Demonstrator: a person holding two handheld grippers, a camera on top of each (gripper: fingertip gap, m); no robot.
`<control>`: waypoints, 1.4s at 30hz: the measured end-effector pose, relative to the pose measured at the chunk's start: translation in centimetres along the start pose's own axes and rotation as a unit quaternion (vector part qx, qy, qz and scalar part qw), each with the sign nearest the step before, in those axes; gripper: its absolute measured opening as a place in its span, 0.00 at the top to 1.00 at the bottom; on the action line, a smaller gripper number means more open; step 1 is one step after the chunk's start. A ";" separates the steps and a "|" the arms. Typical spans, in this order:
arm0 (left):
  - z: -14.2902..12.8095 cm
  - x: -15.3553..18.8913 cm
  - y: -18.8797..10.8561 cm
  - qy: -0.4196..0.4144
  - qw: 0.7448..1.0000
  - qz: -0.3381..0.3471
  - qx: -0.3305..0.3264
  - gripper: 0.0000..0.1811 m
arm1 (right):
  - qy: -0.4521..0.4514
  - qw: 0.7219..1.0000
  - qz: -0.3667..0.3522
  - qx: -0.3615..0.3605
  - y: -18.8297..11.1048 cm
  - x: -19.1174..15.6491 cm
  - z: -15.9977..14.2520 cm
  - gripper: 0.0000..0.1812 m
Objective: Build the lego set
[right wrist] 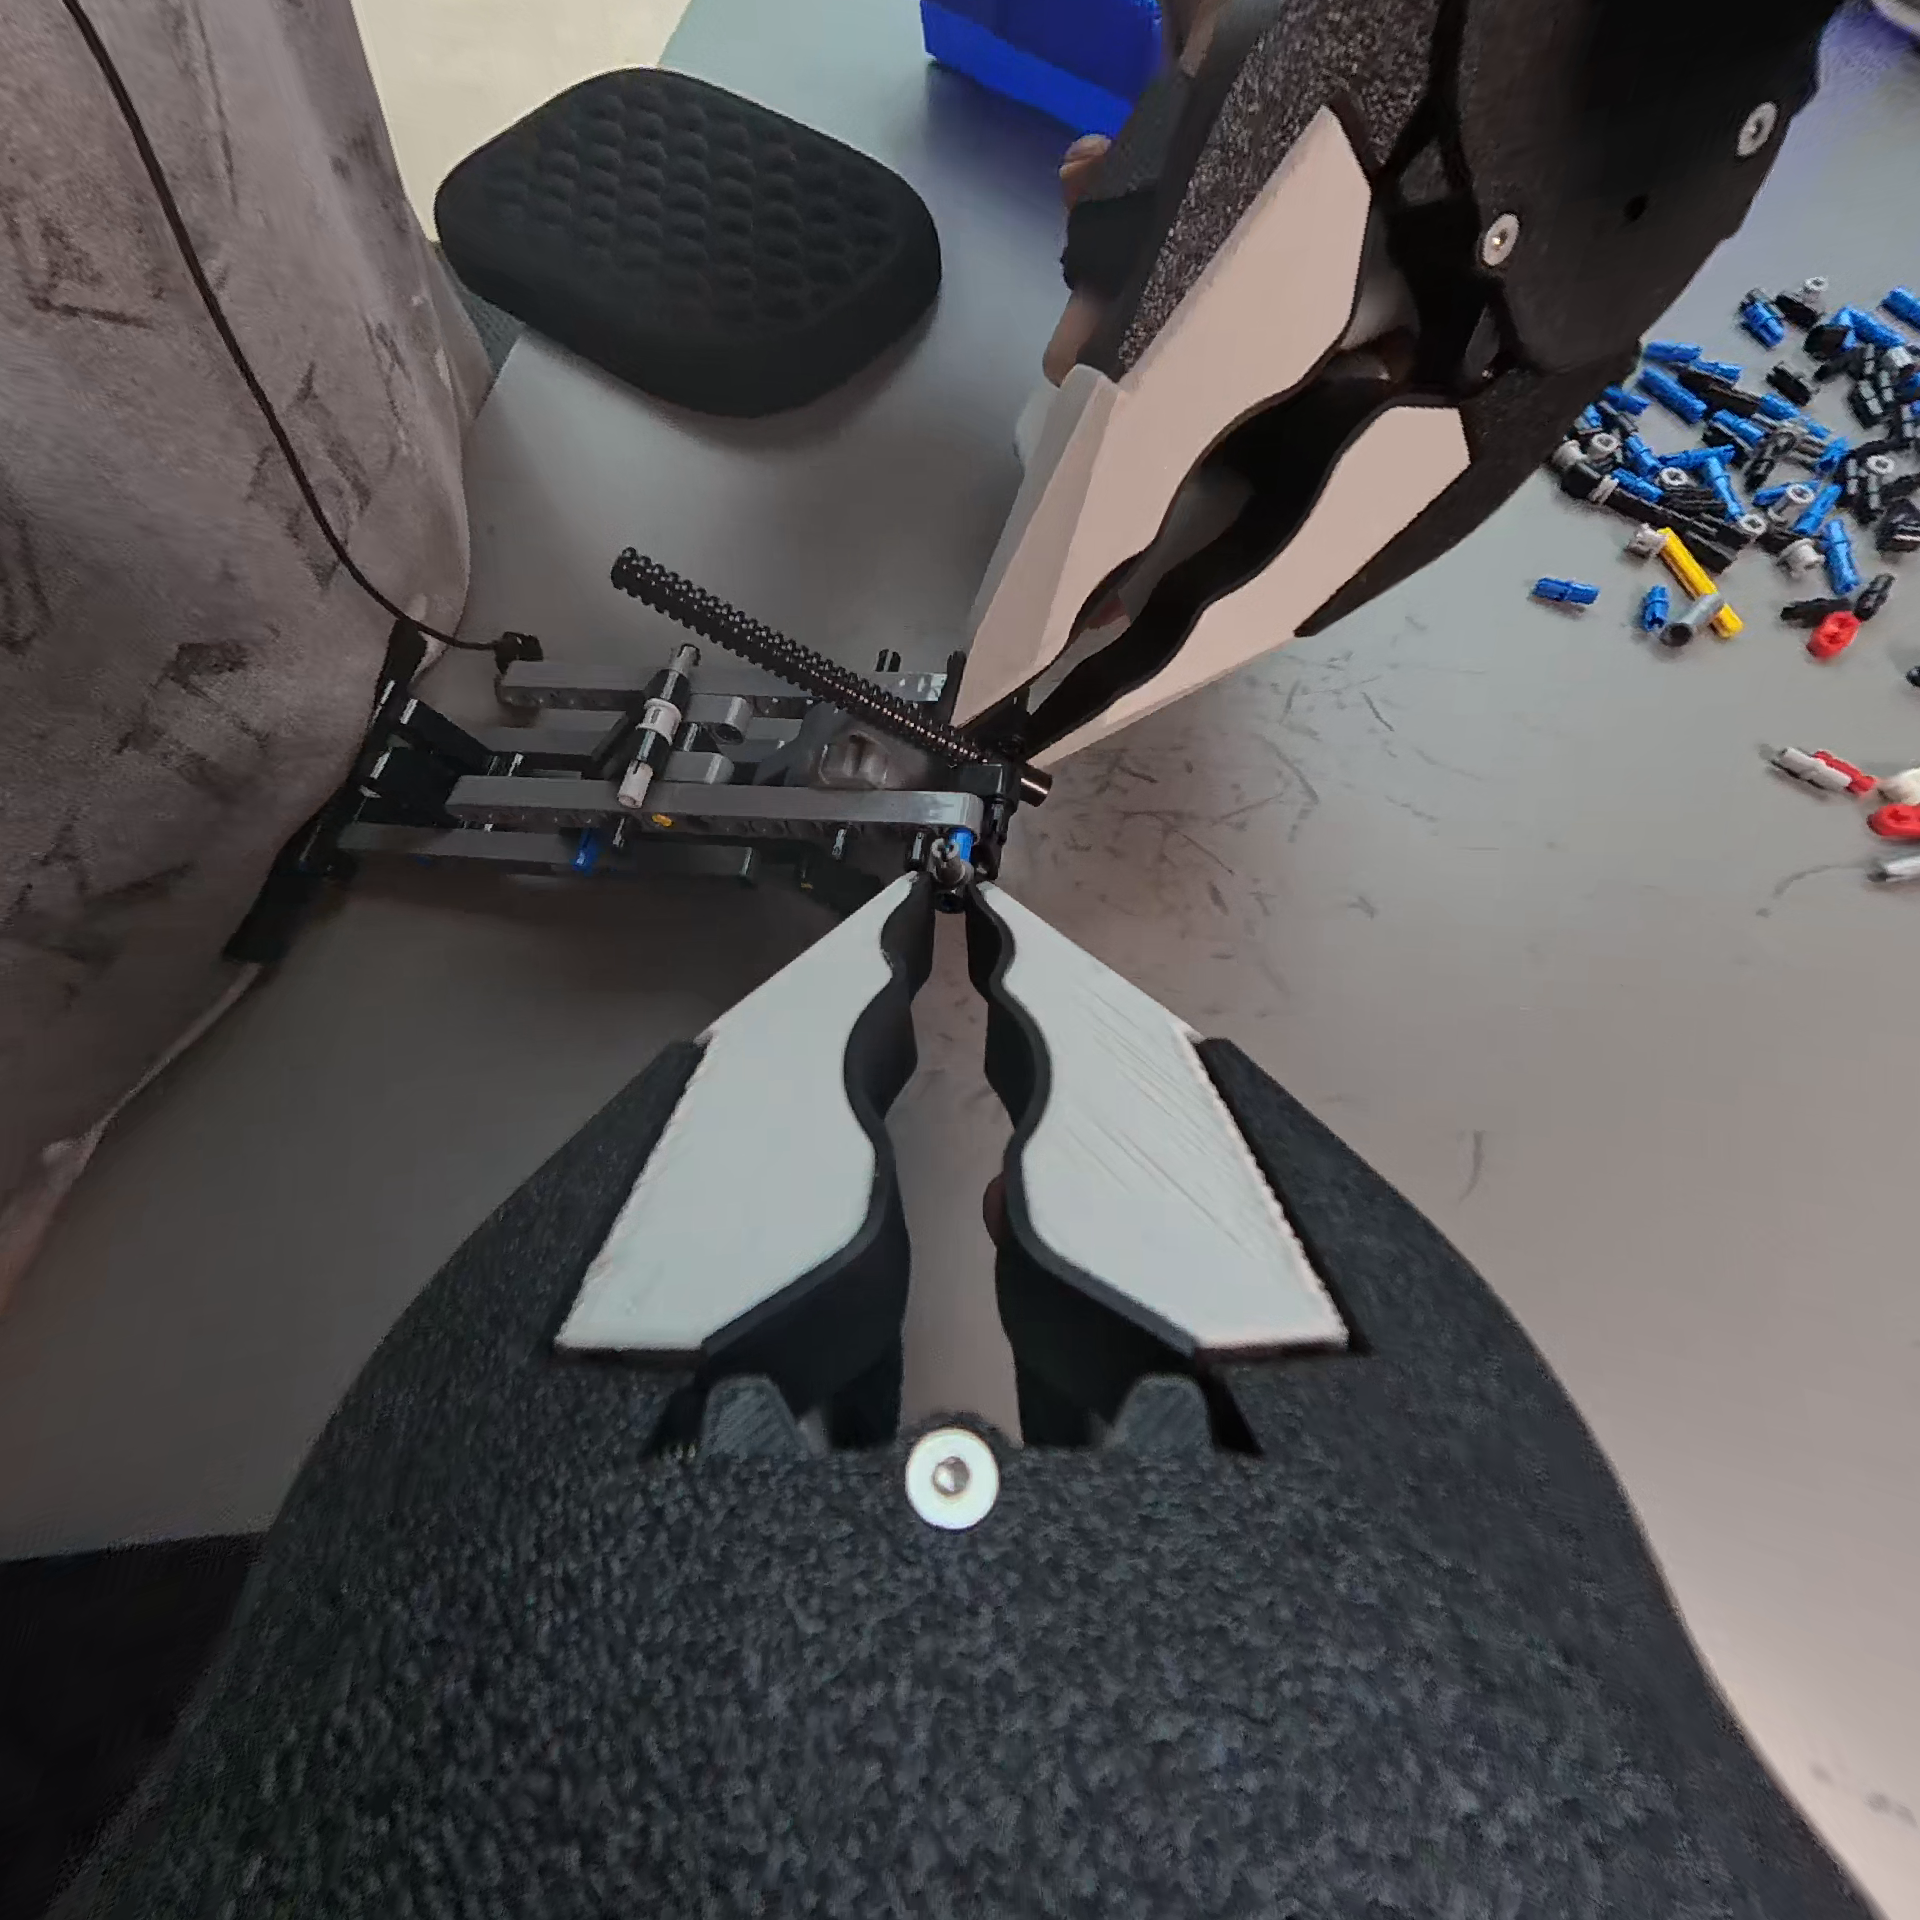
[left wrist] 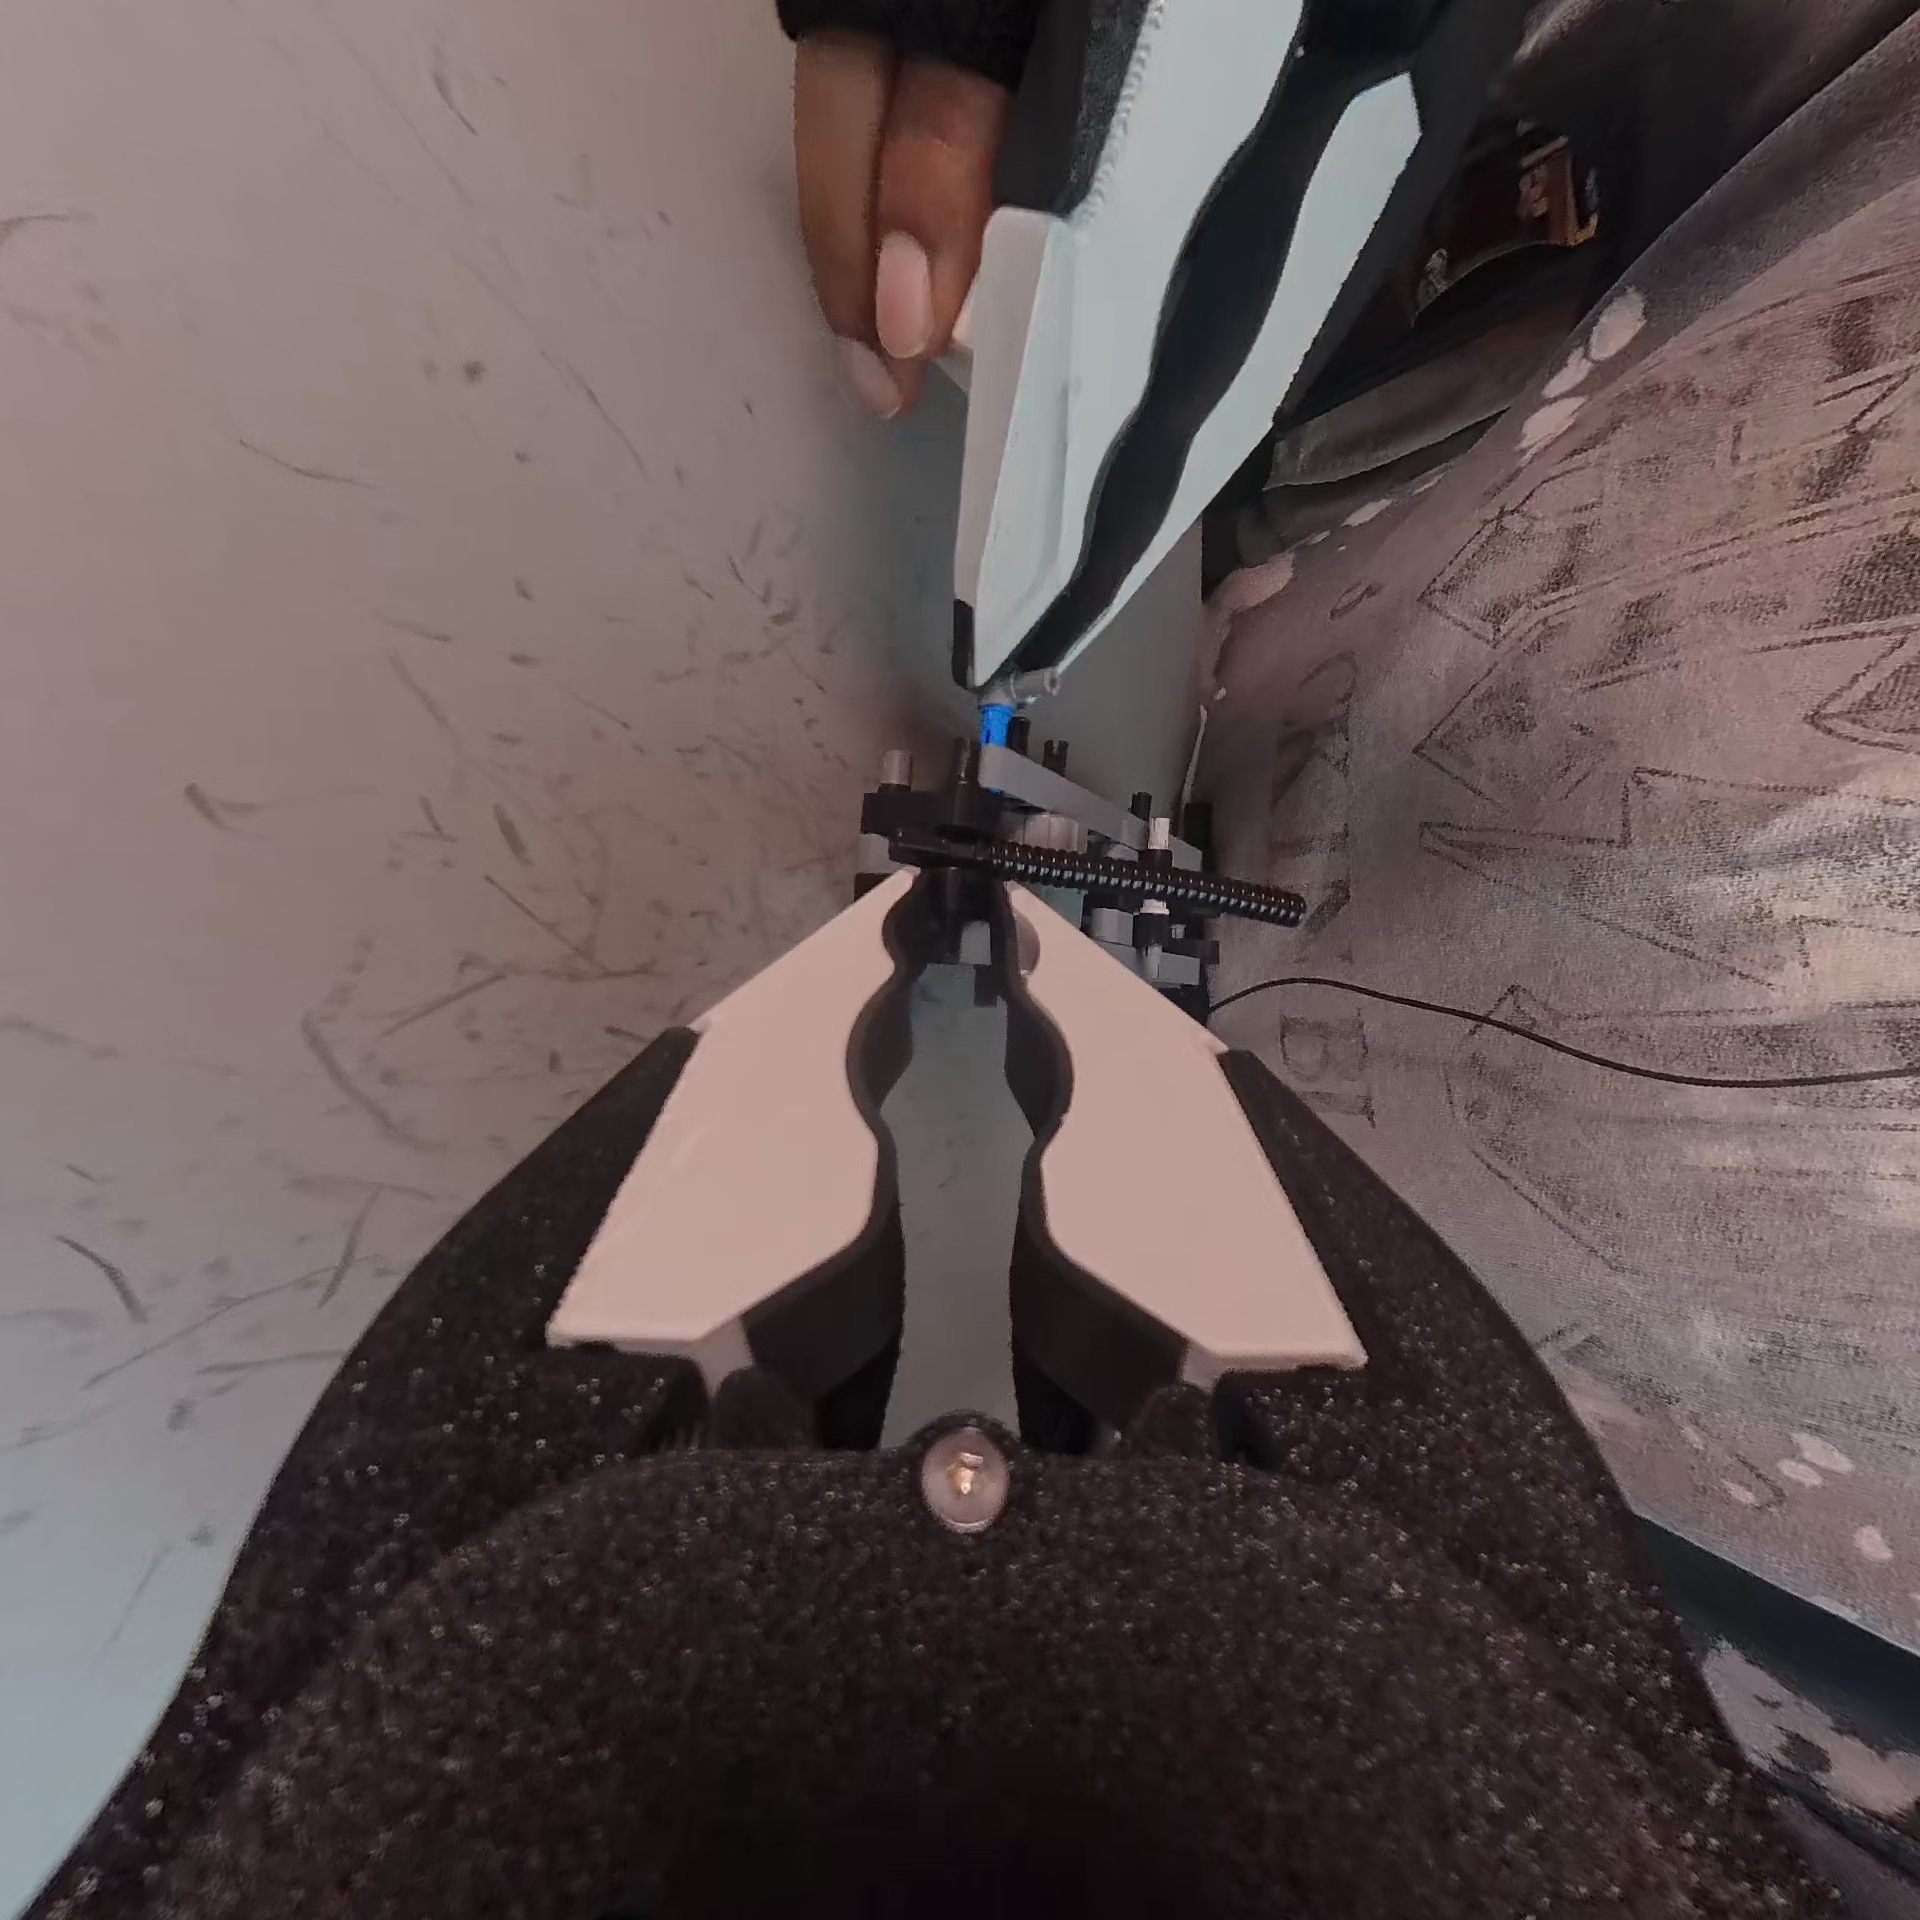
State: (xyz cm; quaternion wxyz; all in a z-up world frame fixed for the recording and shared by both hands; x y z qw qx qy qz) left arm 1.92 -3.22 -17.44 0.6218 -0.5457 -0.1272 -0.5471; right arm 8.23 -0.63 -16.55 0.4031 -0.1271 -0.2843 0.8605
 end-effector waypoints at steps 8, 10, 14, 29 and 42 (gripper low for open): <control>0.4 -0.1 -0.1 -0.011 1.000 -0.013 -0.024 0.94 | -0.052 0.998 0.029 -0.033 -0.2 0.2 0.1 0.98; 0.4 -0.1 -0.1 -0.002 0.999 -0.008 -0.034 0.94 | -0.049 0.997 0.029 -0.047 0.1 0.2 -0.5 0.97; 0.5 -0.1 -0.1 -0.001 0.999 -0.012 -0.034 0.94 | -0.026 0.999 0.030 -0.024 -0.1 0.2 -0.4 0.98; 0.3 -0.1 0.1 -0.001 0.997 0.001 -0.083 0.95 | -0.007 1.000 0.007 0.006 0.4 0.0 -0.4 0.98; 0.2 0.1 0.2 0.017 0.991 0.010 -0.135 0.95 | 0.013 0.999 0.005 0.035 0.7 -0.1 -0.1 0.98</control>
Point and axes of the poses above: each gripper's, where its closed fingertips meet, y out along the fingers, z out of its top, x = y × z across the jaws, the point moved 3 cm from there along -y, back along the fingers, and after that the axes turned 2 degrees about -y, right-handed, at the moved point
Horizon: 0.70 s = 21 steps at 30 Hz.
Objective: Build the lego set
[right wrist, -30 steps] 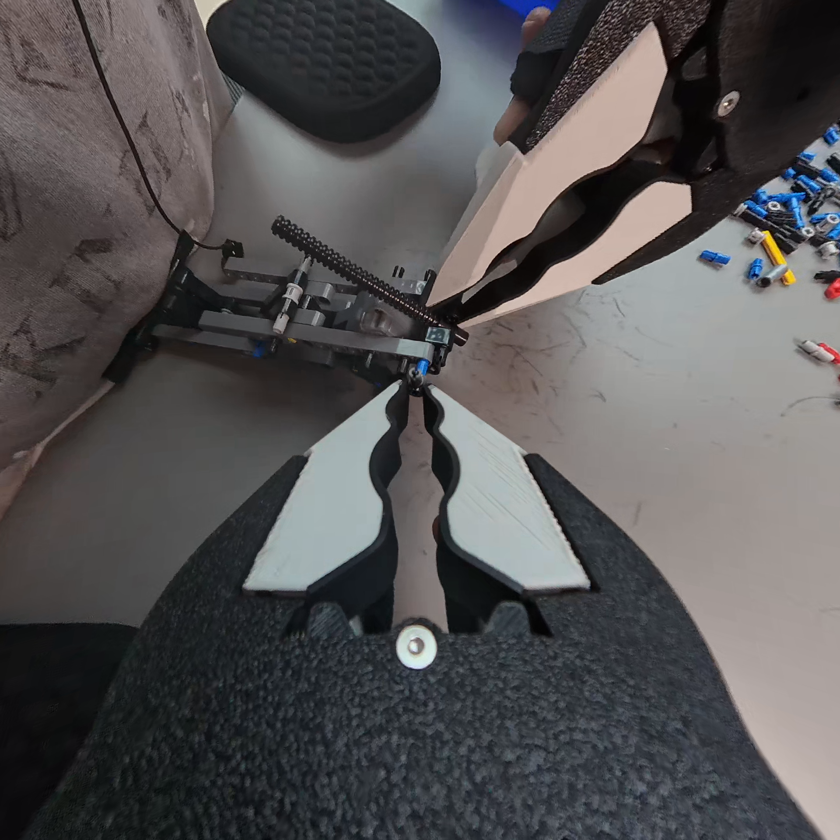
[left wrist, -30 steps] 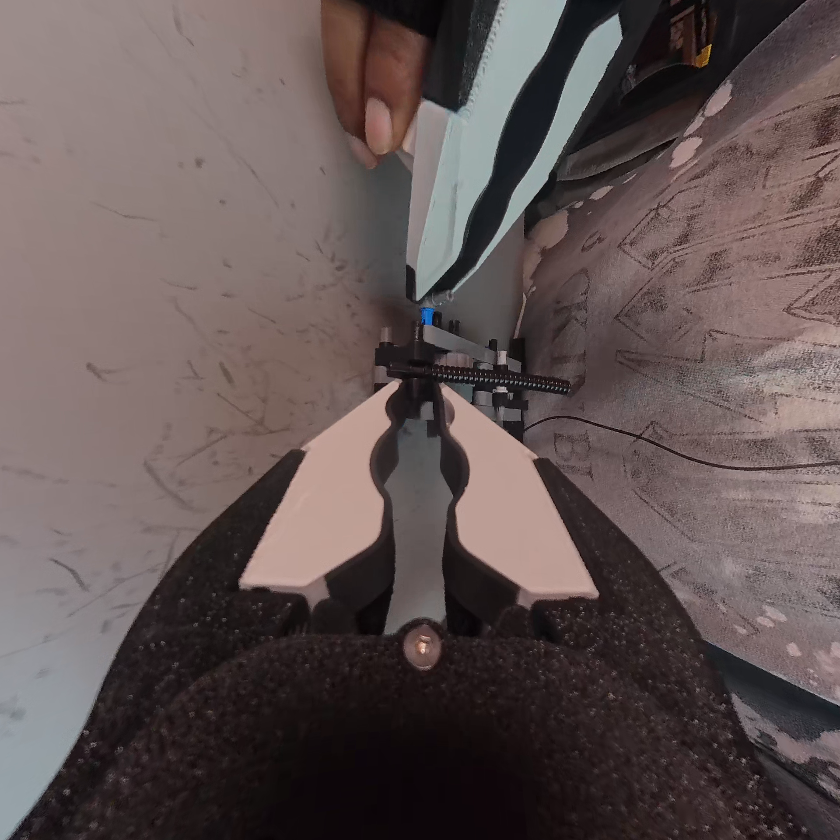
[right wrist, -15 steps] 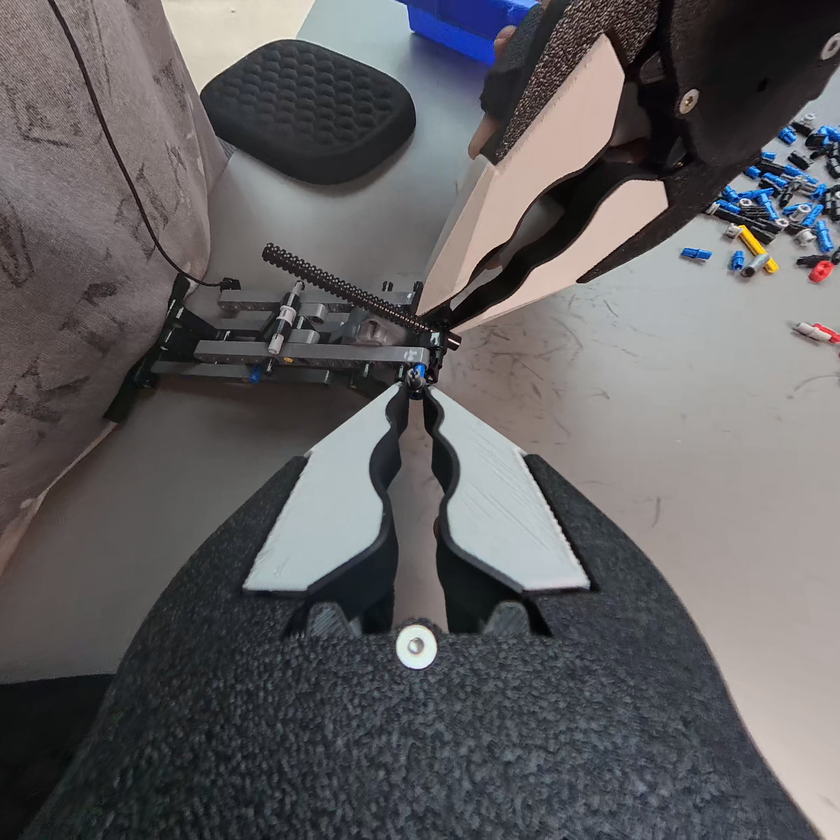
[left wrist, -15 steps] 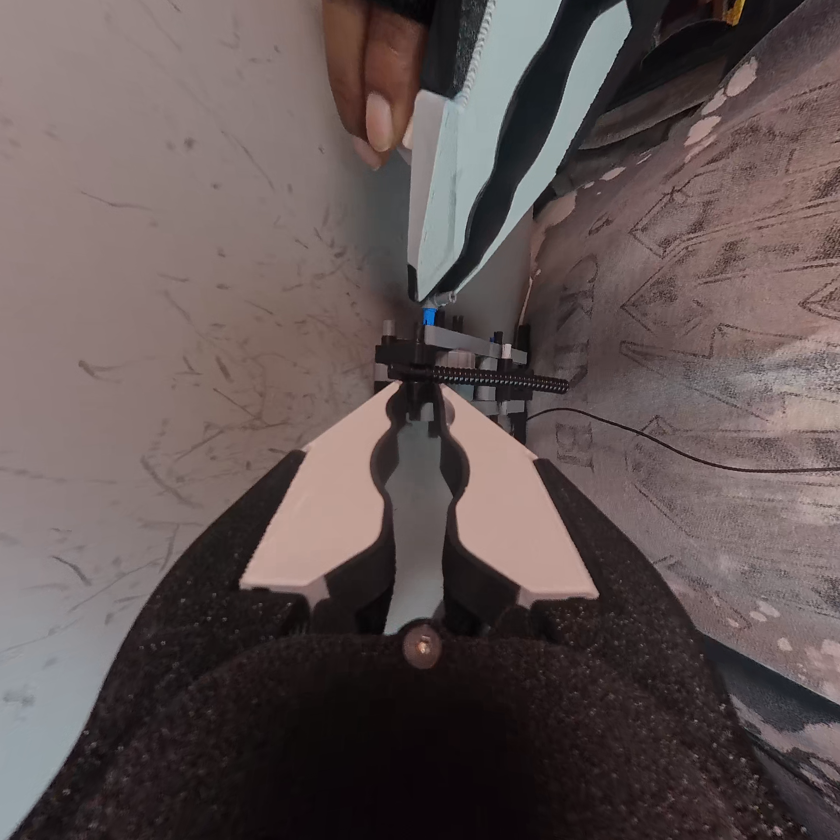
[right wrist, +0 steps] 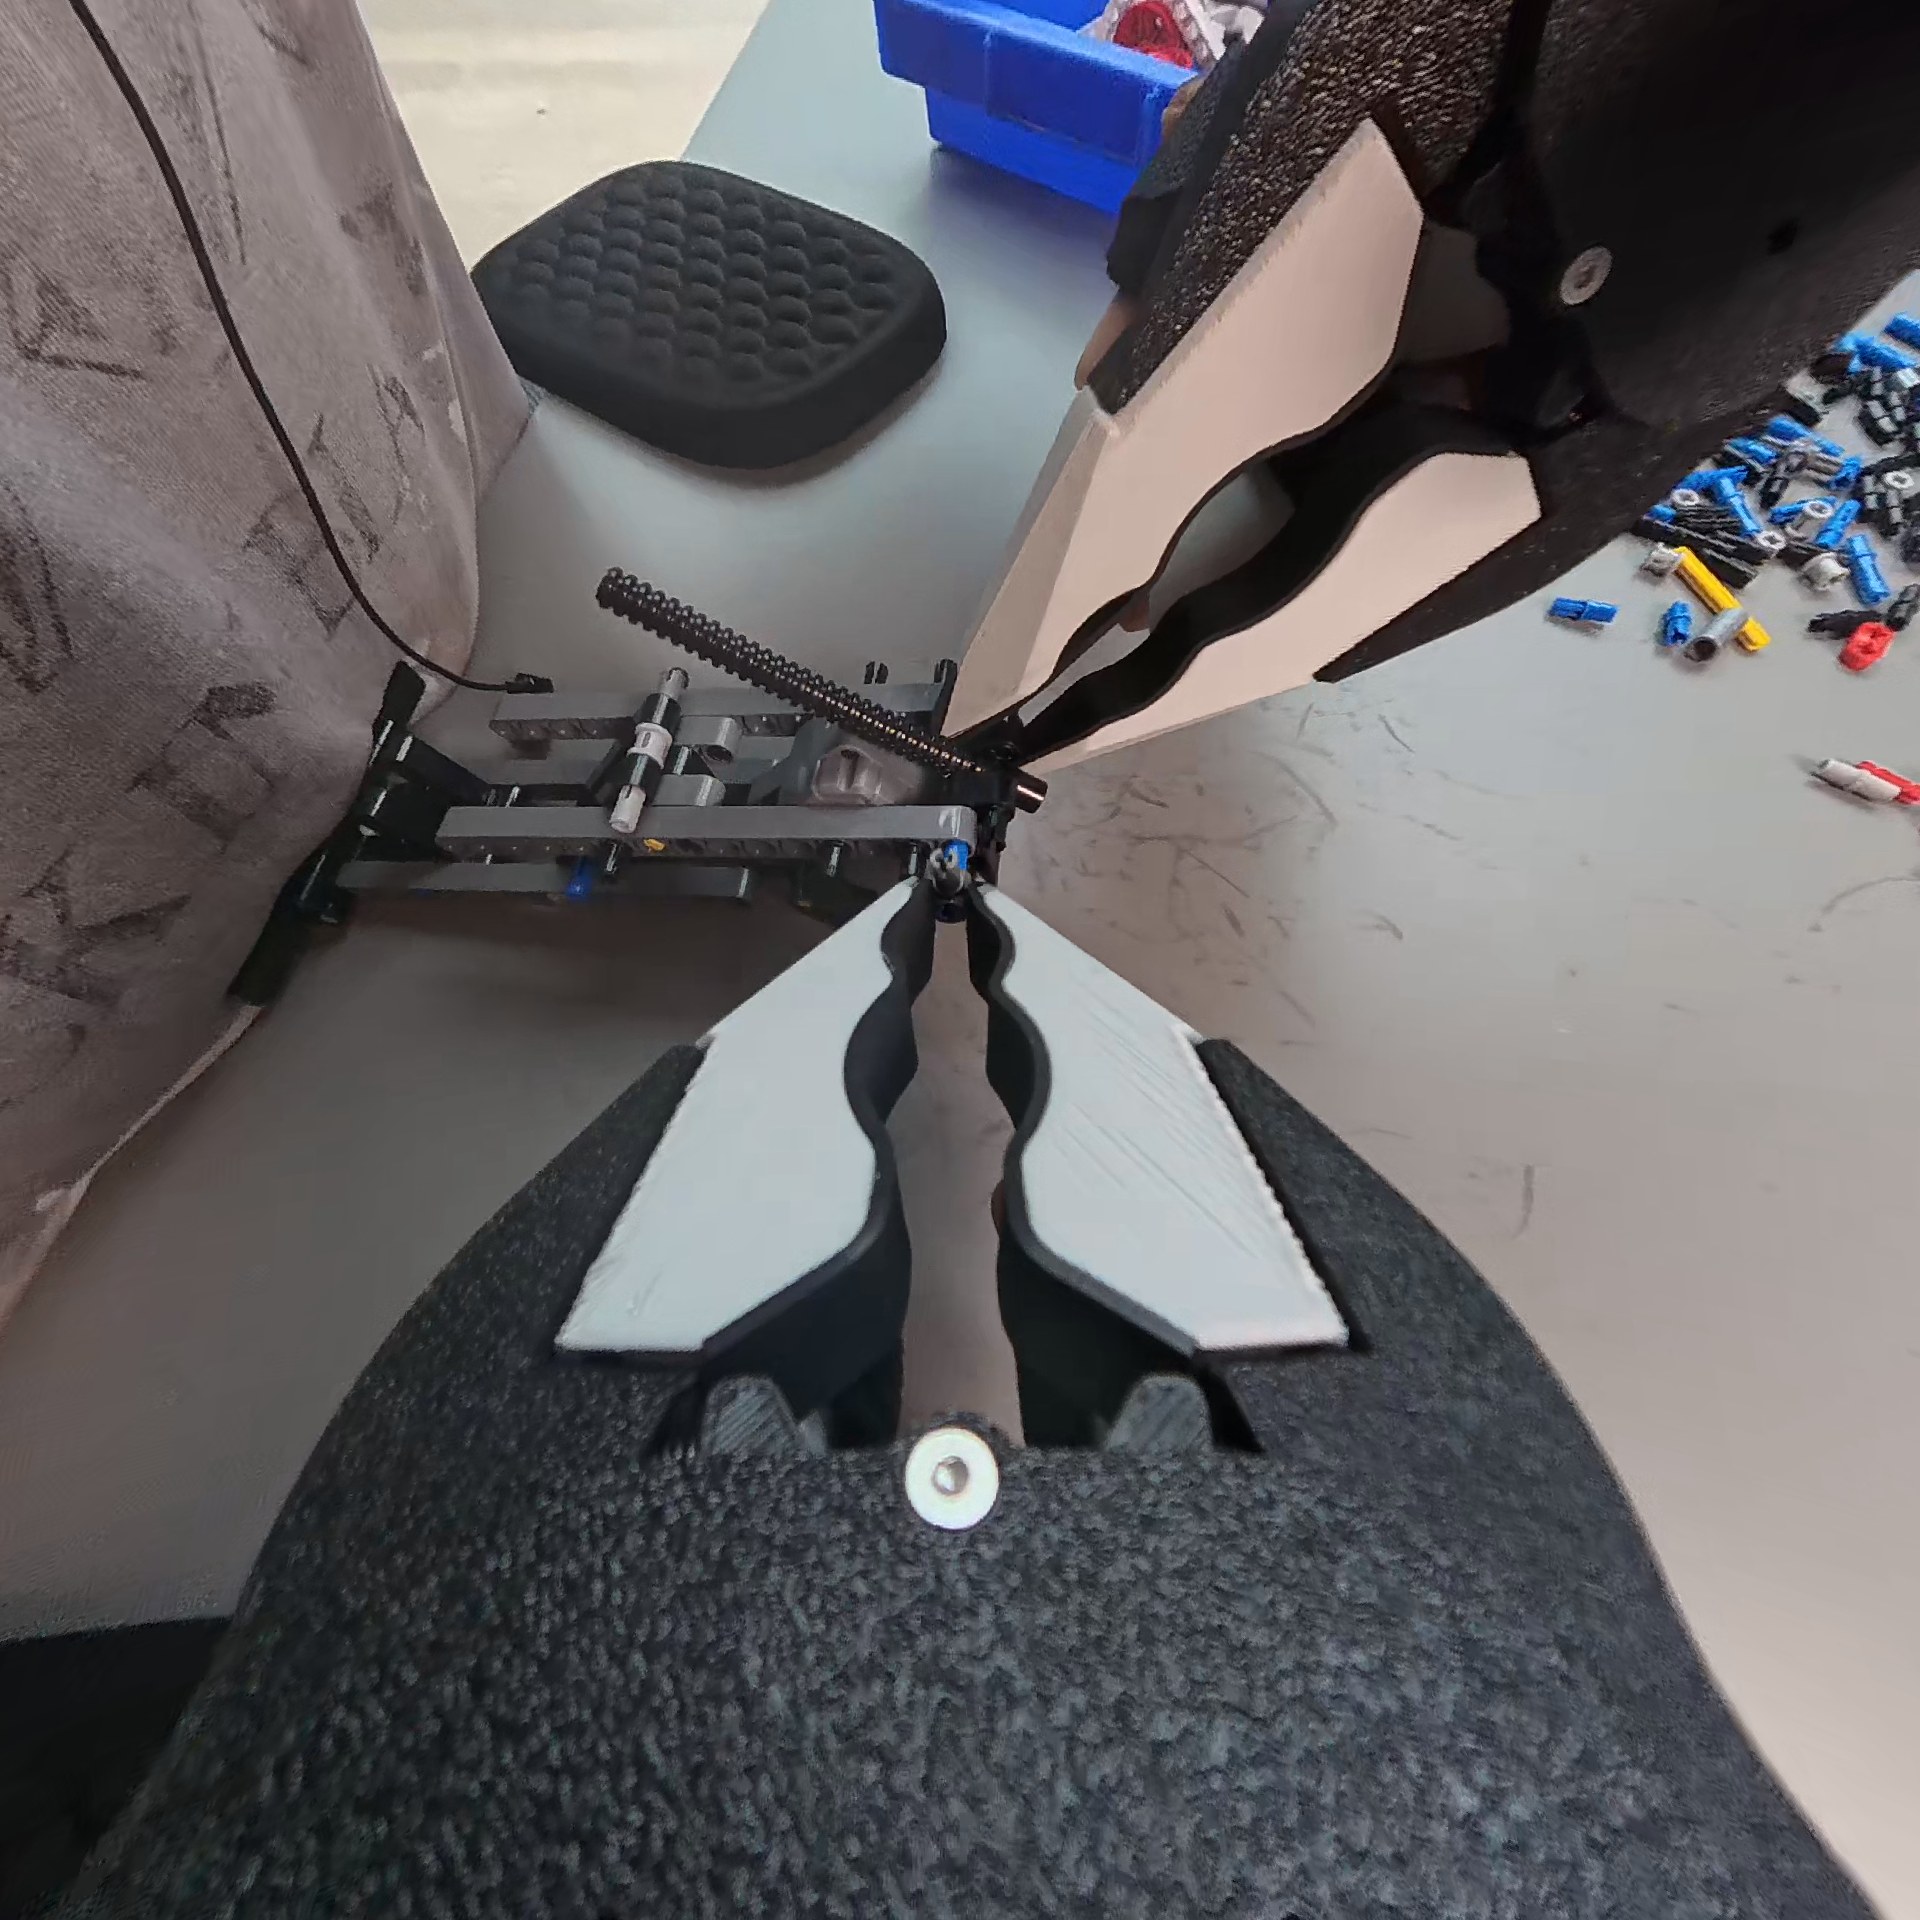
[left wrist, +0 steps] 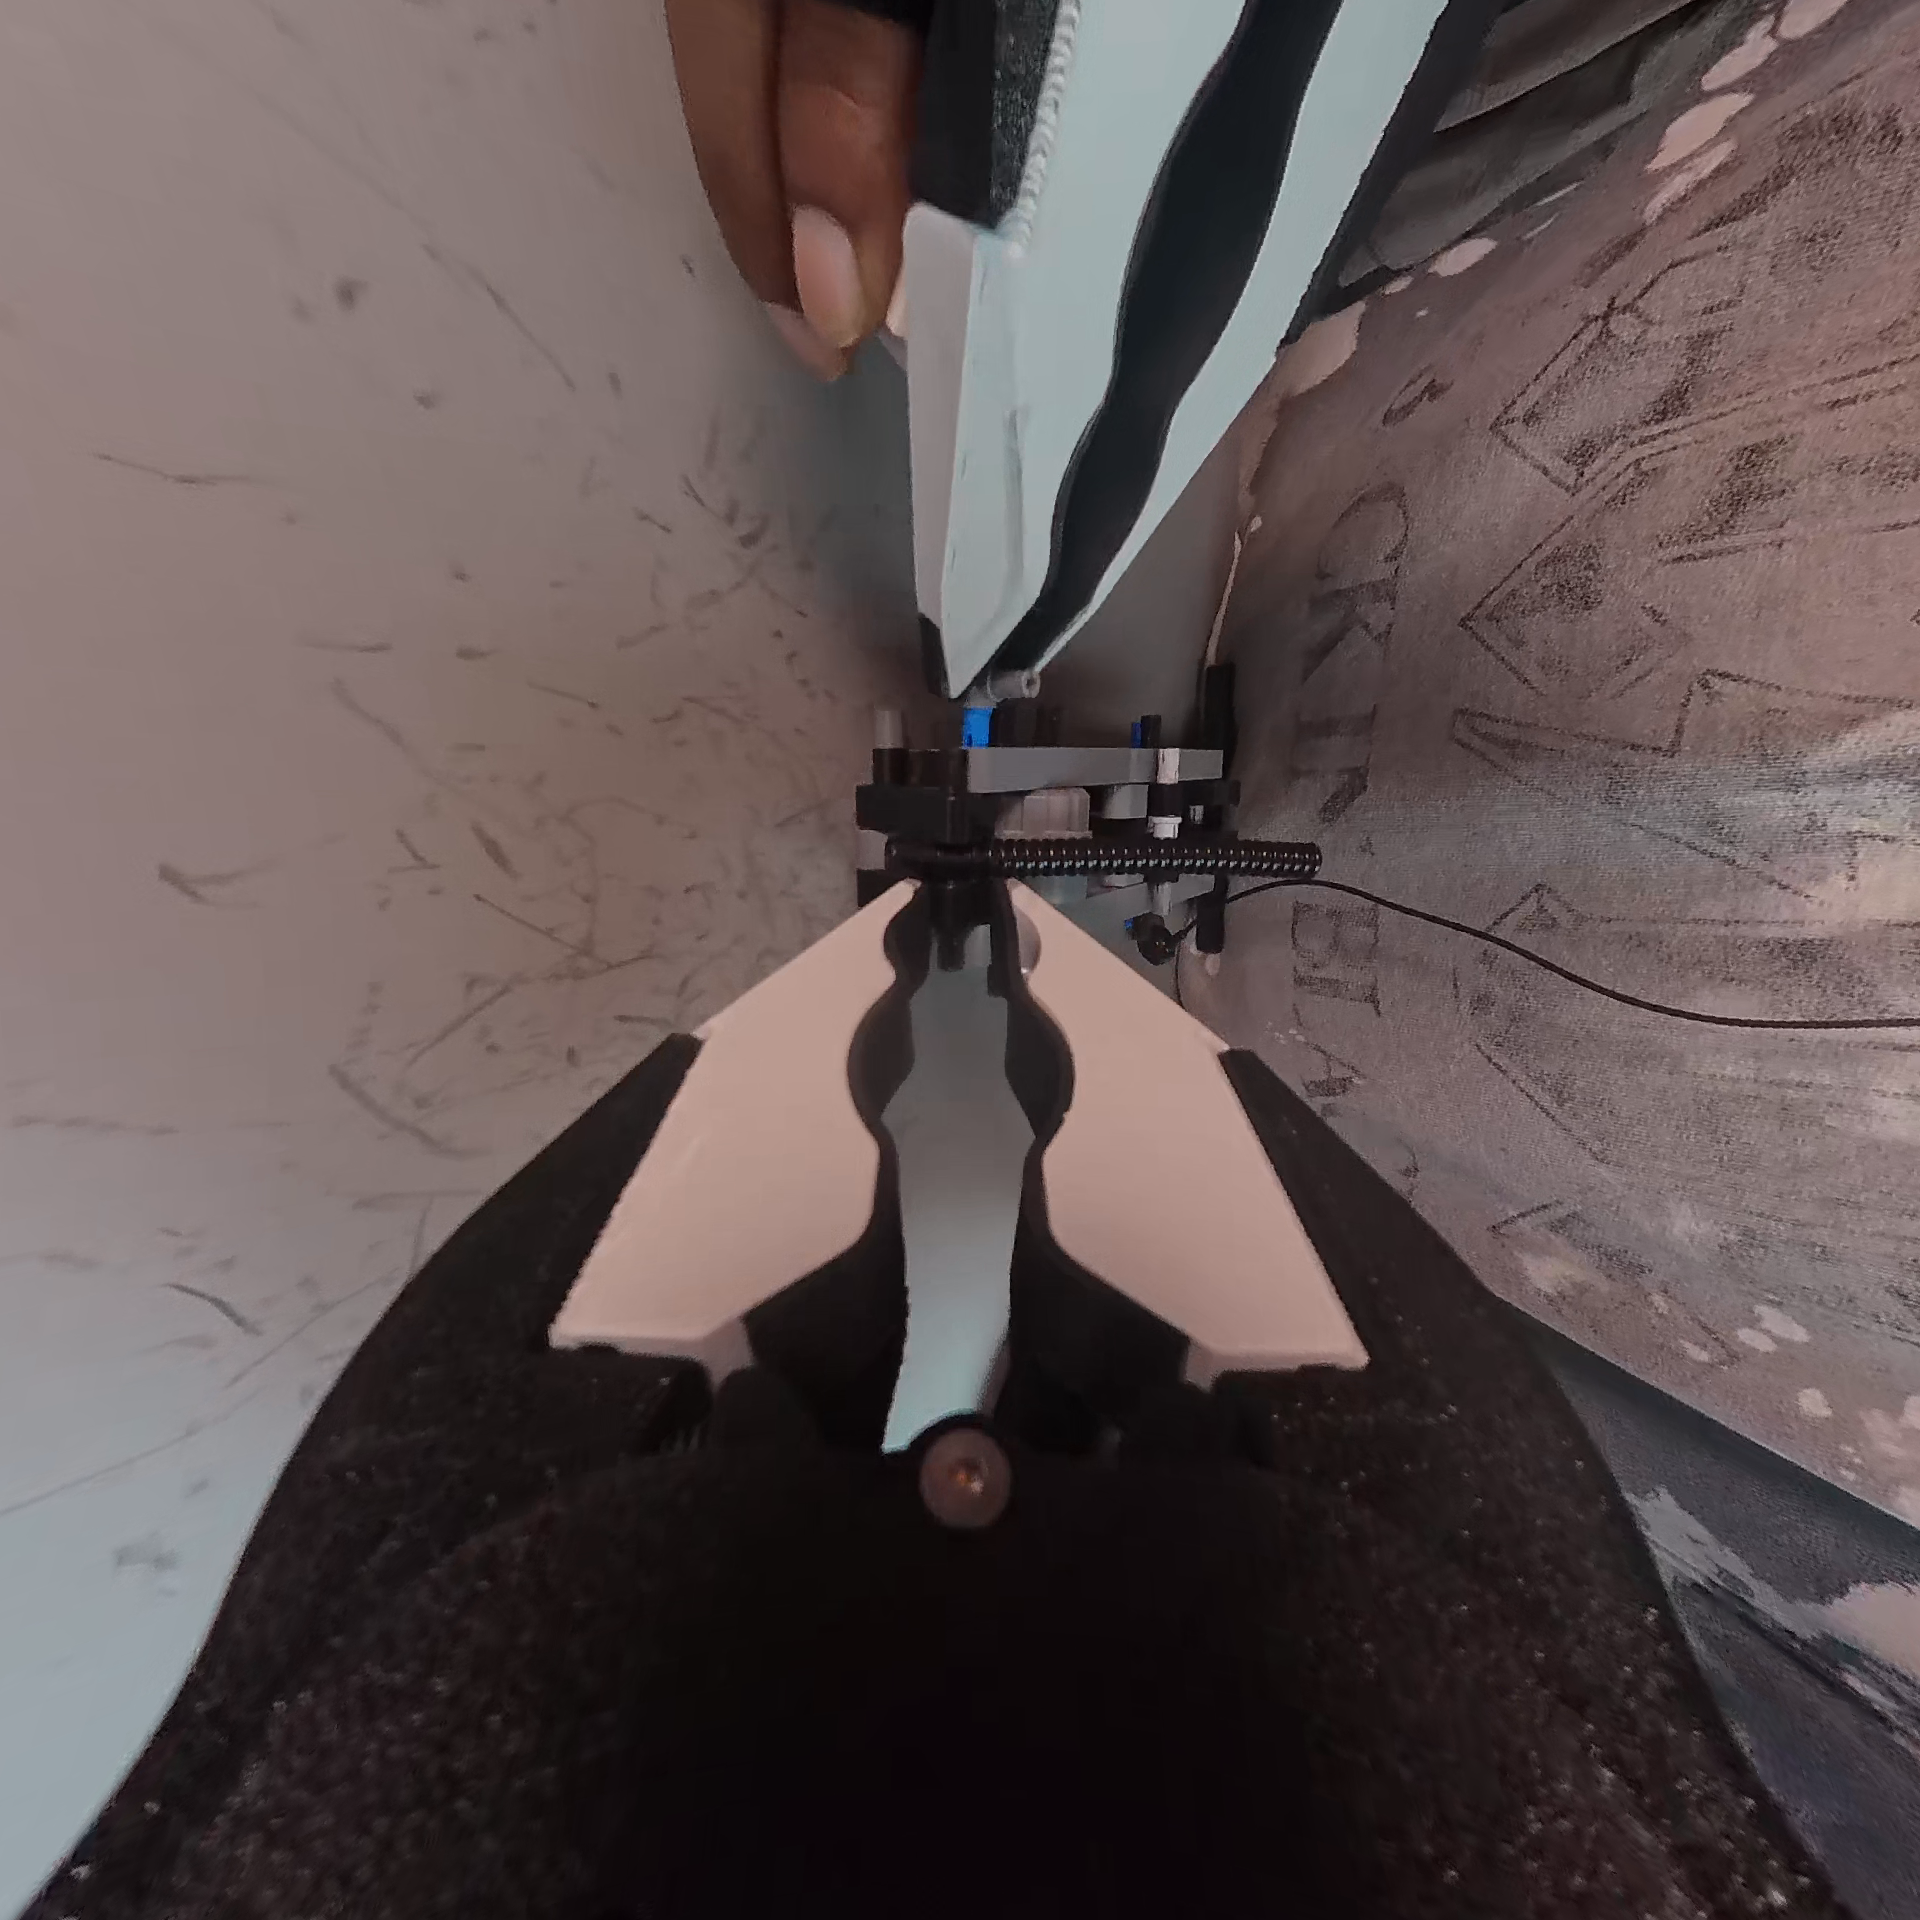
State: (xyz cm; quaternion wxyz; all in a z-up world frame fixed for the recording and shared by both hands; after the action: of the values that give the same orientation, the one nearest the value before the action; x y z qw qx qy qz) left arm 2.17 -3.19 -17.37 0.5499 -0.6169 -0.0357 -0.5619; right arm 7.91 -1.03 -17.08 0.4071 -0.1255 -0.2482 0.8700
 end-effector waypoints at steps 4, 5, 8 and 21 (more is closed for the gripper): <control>-0.1 0.1 0.1 0.003 1.000 0.003 -0.010 0.95 | 0.025 0.999 -0.001 0.021 0.1 -0.2 -0.1 0.98; -0.1 0.1 0.1 0.001 1.000 0.005 -0.012 0.95 | 0.037 0.999 0.000 0.025 0.1 -0.2 -0.1 0.98; -0.2 0.2 0.1 -0.002 1.000 0.008 -0.016 0.94 | 0.076 0.996 -0.003 0.036 0.0 -0.2 -0.4 0.97; 0.3 0.2 0.2 0.000 1.000 0.018 -0.008 0.94 | 0.048 0.998 -0.014 0.026 -1.2 -0.2 -1.0 1.00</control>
State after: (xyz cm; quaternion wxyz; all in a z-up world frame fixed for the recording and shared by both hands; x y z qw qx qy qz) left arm 2.57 -3.19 -17.28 0.5551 -0.6216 -0.0205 -0.5524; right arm 9.20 -0.21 -17.27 0.4336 -0.1528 -0.2075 0.8634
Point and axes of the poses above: each gripper's, where its closed fingertips meet, y out along the fingers, z out of its top, x = y × z across the jaws, the point moved 3 cm from there along -y, back along the fingers, and after that the axes turned 2 degrees about -y, right-handed, at the moved point
